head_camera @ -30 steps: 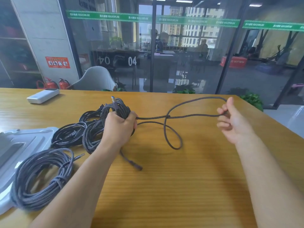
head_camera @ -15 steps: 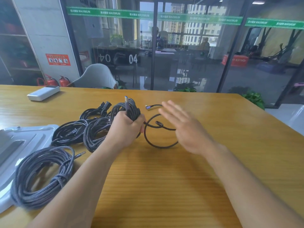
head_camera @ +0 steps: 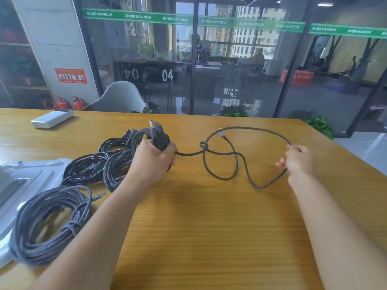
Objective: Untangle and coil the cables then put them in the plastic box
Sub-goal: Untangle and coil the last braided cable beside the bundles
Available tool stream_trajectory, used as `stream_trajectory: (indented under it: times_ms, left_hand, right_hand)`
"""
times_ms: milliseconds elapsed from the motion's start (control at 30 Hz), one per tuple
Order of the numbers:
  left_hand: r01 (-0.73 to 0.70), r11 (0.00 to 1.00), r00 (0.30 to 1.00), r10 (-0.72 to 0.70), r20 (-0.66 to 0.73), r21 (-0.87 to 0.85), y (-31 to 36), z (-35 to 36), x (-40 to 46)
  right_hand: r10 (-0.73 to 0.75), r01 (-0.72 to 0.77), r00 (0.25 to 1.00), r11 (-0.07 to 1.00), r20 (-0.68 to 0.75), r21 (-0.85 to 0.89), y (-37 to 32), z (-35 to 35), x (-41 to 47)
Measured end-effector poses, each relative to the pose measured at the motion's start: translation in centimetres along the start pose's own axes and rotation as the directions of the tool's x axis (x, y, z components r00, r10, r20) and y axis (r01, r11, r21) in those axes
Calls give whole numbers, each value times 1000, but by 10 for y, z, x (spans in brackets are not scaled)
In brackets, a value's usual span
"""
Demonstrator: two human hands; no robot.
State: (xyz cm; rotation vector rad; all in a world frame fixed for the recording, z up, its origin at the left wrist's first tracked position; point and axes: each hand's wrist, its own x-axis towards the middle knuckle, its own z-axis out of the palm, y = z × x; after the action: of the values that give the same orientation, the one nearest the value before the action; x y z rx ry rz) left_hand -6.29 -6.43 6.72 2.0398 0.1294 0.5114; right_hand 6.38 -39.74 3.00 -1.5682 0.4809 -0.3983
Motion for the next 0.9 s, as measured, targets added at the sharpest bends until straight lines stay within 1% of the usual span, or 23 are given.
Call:
stream_trajectory:
  times_ms: [100,167,233,267,300,333,367,400,433,467,500,533,567,600,633,700,767,800,833,867,900]
  left_hand:
    - [28,999,999,-29,-30,-41,1,-3,1]
    - [27,998,999,-29,-30,-51,2,-5,1]
    - [20,999,1000,-21,-21,-48,3,-5,0]
    - [17,999,1000,-18,-16,-43,3,-4,0]
    - [16,999,1000,-16,-14,-35,2,-4,0]
    - [16,1000,1000,-16,-11,-26,2,-4,1]
    - [14,1000,1000,-14,-4,-19,2,-4,1]
    - [9,1000,1000,-9,6,-14,2,-3,1]
    - [2,1000,1000,-2,21,-10,3,-1,0]
    - [-8,1000,999,8,40,-5,4,1,-1]
    - [-22,1000,998,22,64,0,5,2,-3]
    - [-38,999,995,37,90,6,7,4,-5]
    - [-57,998,992,55,114,13,7,6,-6]
    - [-77,997,988,73,135,22,6,7,-6]
    - [-94,995,984,88,153,31,5,8,-6]
    - [-117,992,977,105,183,56,1,9,-5]
    - [-111,990,977,92,192,89,-1,11,-4]
    - [-100,989,979,79,187,106,-2,12,-3]
    - [-86,989,982,63,180,121,-3,12,-3]
    - [-70,989,984,46,171,131,-3,11,-2]
    - [-54,990,987,32,159,132,-4,10,-2]
  right_hand:
    - [62,-67,989,997,-131,-33,7,-23,23]
    - [34,-70,978,983,-205,-169,12,-35,32]
    - [-50,-42,973,923,-226,-384,13,-40,28]
    - [-99,-20,976,850,-197,-526,11,-38,23]
    - [-153,23,979,734,-133,-679,9,-33,17]
    - [-229,104,972,606,-48,-789,5,-28,9]
    - [-366,248,929,512,53,-822,-2,-20,-2]
    - [-566,454,809,427,161,-781,-8,-8,-14]
    - [-754,670,605,309,255,-676,-16,4,-29]
    - [-859,829,391,173,330,-532,-24,17,-46]
    - [-886,924,219,53,409,-380,-29,31,-64]
    - [-858,968,94,-41,506,-249,-32,45,-82]
    - [-789,982,7,-112,614,-155,-32,58,-95]
    - [-699,985,-32,-141,715,-94,-30,68,-103]
    - [-606,987,-27,-140,795,-73,-25,73,-102]
    - [-470,992,30,-94,882,-84,-13,74,-92]
    - [-453,996,66,-19,889,-83,-11,64,-79]
    - [-485,995,98,25,869,-98,-13,58,-75]
    - [-549,989,144,59,824,-134,-16,53,-72]
    - [-650,977,195,67,734,-200,-20,48,-68]
    - [-754,950,273,115,597,-290,-22,42,-60]
